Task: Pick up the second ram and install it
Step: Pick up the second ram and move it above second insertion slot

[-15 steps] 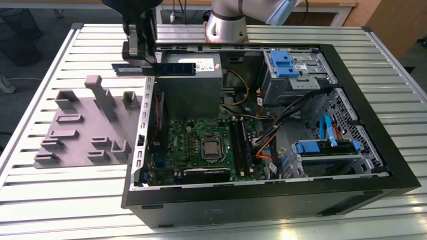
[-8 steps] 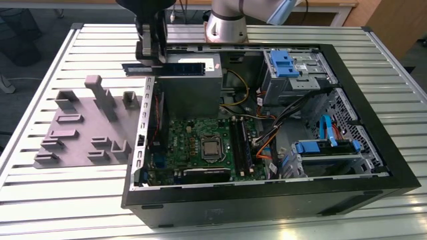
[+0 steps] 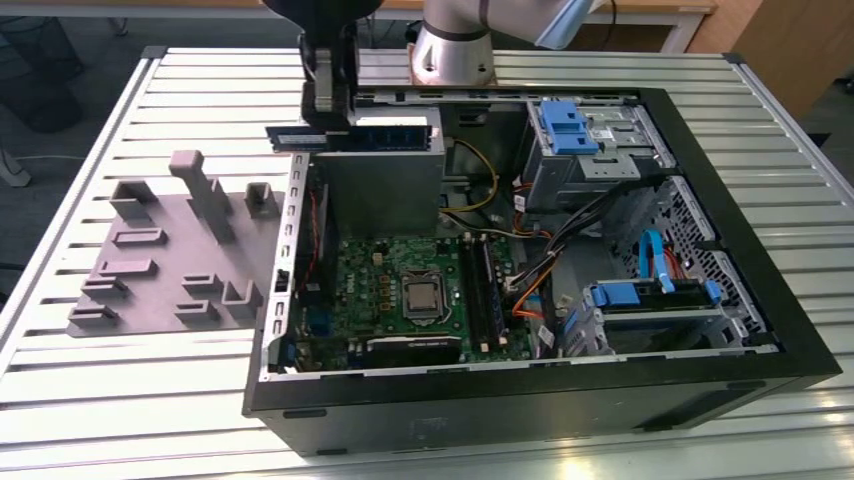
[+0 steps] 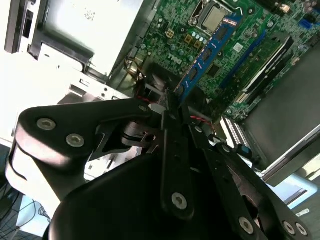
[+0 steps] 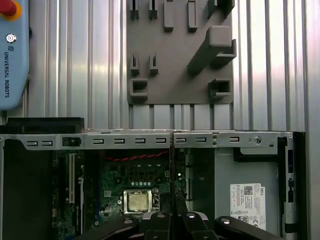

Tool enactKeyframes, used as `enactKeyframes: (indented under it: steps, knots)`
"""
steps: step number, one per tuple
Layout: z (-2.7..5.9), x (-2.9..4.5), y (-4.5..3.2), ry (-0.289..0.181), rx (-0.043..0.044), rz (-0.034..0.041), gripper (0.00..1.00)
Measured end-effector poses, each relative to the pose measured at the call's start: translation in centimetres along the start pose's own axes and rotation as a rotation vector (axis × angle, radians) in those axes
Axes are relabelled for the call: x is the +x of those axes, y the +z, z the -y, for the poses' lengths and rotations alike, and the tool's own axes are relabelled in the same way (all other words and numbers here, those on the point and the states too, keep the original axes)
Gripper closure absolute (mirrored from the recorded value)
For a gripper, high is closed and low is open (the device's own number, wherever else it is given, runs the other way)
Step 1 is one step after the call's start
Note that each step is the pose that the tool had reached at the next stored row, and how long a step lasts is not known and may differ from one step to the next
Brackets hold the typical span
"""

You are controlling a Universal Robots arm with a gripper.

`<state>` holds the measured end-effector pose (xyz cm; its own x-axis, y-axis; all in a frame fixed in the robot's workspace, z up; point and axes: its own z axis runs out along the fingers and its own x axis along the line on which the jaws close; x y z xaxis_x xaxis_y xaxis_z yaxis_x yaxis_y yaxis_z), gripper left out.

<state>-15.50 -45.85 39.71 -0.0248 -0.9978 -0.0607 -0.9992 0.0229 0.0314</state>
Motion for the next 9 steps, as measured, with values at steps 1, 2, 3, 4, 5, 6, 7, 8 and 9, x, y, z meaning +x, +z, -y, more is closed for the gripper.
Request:
enactKeyframes:
  steps: [1,2,3,4,5,6,7,8,9]
  knots:
    - [0.21,-0.01,-0.01,0.000,0.0000,0.0000,0.86]
    - [0.42,-0.01,-0.01,0.000,0.0000,0.0000,0.86]
    - [0.63,-0.01,-0.01,0.000,0.0000,0.0000,0.86]
    - [0.85,-0.02,-0.02,0.000,0.0000,-0.0001,0.86]
    - [1.06,-0.03,-0.03,0.000,0.0000,-0.0001,0.86]
    - [1.27,-0.03,-0.03,0.000,0.0000,0.0000,0.86]
    - [1.49,-0.04,-0.03,0.000,0.0000,0.0000,0.86]
    - [1.71,-0.04,-0.04,0.000,0.0000,0.0000,0.86]
    - [1.93,-0.05,-0.05,0.000,0.0000,-0.0001,0.86]
